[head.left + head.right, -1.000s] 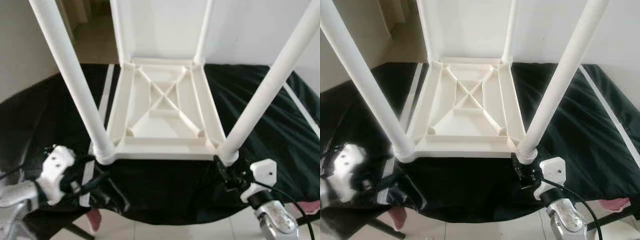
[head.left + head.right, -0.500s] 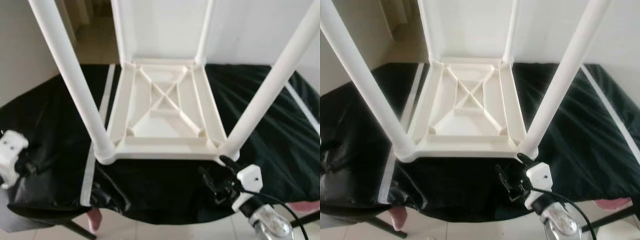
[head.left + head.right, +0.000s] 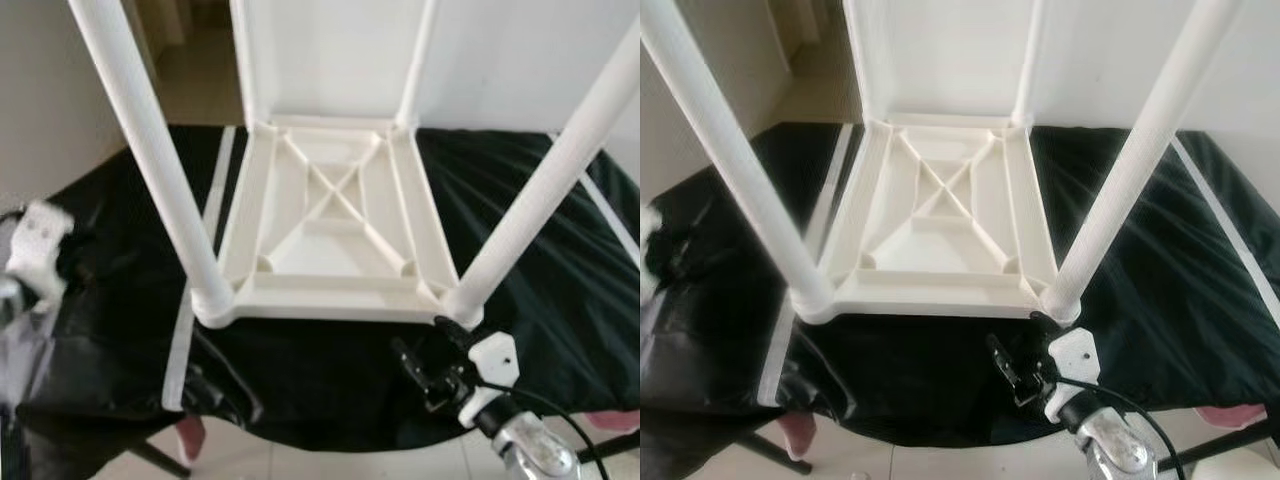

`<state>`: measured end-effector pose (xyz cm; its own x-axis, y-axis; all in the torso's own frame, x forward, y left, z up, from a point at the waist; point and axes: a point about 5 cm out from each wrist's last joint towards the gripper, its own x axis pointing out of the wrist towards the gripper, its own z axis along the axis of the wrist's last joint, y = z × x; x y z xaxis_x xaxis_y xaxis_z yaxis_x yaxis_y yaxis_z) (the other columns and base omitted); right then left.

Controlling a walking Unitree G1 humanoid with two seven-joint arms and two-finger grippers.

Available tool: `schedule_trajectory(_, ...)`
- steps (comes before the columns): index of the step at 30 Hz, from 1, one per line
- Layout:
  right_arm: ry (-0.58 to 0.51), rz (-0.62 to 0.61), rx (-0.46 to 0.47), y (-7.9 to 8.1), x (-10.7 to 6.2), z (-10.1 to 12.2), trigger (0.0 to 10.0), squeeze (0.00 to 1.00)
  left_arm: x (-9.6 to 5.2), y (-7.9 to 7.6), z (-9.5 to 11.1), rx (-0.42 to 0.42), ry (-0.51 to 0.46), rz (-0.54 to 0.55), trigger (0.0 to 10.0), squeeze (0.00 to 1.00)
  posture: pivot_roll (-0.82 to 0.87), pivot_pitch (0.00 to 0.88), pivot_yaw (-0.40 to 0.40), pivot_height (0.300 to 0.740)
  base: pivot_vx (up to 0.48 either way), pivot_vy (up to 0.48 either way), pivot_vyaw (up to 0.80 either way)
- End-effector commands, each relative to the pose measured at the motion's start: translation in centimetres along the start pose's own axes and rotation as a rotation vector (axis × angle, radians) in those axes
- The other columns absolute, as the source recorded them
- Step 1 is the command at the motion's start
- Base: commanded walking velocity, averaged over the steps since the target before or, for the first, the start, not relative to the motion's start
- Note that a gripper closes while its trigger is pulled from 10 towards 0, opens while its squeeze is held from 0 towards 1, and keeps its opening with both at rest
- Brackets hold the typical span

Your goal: Building children table

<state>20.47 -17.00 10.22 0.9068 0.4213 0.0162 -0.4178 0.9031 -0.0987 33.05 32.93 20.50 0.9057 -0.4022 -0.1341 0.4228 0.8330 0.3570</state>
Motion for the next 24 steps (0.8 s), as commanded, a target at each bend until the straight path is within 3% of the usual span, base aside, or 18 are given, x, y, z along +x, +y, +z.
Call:
schedule_trajectory(1, 0.058, -0.02, 0.007, -0.3, -0.4, -1.1, 10.0, 0.0, 0.3, 1.8, -0.7, 0.018, 0.05, 0.472, 10.0, 0.0, -0.04, 0.052, 0.007, 0.74, 0.0, 0.0, 0.0)
schedule_trajectory(2, 0.058, -0.02, 0.007, -0.3, -0.4, -1.1, 10.0, 0.0, 0.3, 1.8, -0.7, 0.018, 0.05, 0.472, 10.0, 0.0, -0.04, 0.052, 0.007, 0.74, 0.0, 0.0, 0.0)
schedule_trajectory(3, 0.062, -0.024, 0.009, -0.3, -0.5, -1.3, 10.0, 0.0, 1.3, 1.8, 0.0, 0.003, 0.029, 0.499, 10.0, 0.0, -0.05, 0.046, 0.013, 0.74, 0.0, 0.0, 0.0)
schedule_trajectory(7, 0.065, -0.05, -0.011, -0.5, -1.3, -1.4, 10.0, 0.0, 3.3, 1.0, 1.4, -0.038, -0.038, 0.466, 10.0, 0.0, -0.06, 0.043, 0.014, 0.74, 0.0, 0.0, 0.0)
schedule_trajectory(9, 0.065, -0.05, -0.011, -0.5, -1.3, -1.4, 10.0, 0.0, 3.3, 1.0, 1.4, -0.038, -0.038, 0.466, 10.0, 0.0, -0.06, 0.043, 0.014, 0.74, 0.0, 0.0, 0.0)
schedule_trajectory(13, 0.111, -0.151, -0.028, -1.4, -3.2, -1.8, 10.0, 0.0, 5.0, 0.1, 3.0, -0.068, -0.107, 0.404, 10.0, 0.0, -0.07, 0.041, 0.013, 0.74, 0.0, 0.0, 0.0)
schedule_trajectory(16, 0.11, -0.199, -0.025, -1.7, -3.7, -1.7, 10.0, 0.0, 5.6, -0.3, 3.5, -0.078, -0.138, 0.364, 10.0, 0.0, -0.08, 0.043, 0.017, 0.74, 0.0, 0.0, 0.0)
schedule_trajectory(22, 0.094, -0.309, -0.047, -2.4, -4.2, -1.5, 10.0, 0.0, 7.7, -3.2, 4.8, -0.071, -0.238, 0.111, 10.0, 0.0, -0.1, 0.046, 0.027, 0.74, 0.0, 0.0, 0.0)
schedule_trajectory(24, 0.096, -0.329, -0.05, -2.7, -3.9, -1.4, 10.0, 0.0, 8.2, -4.6, 4.7, -0.006, -0.223, 0.016, 10.0, 0.0, -0.1, 0.047, 0.027, 0.74, 0.0, 0.0, 0.0)
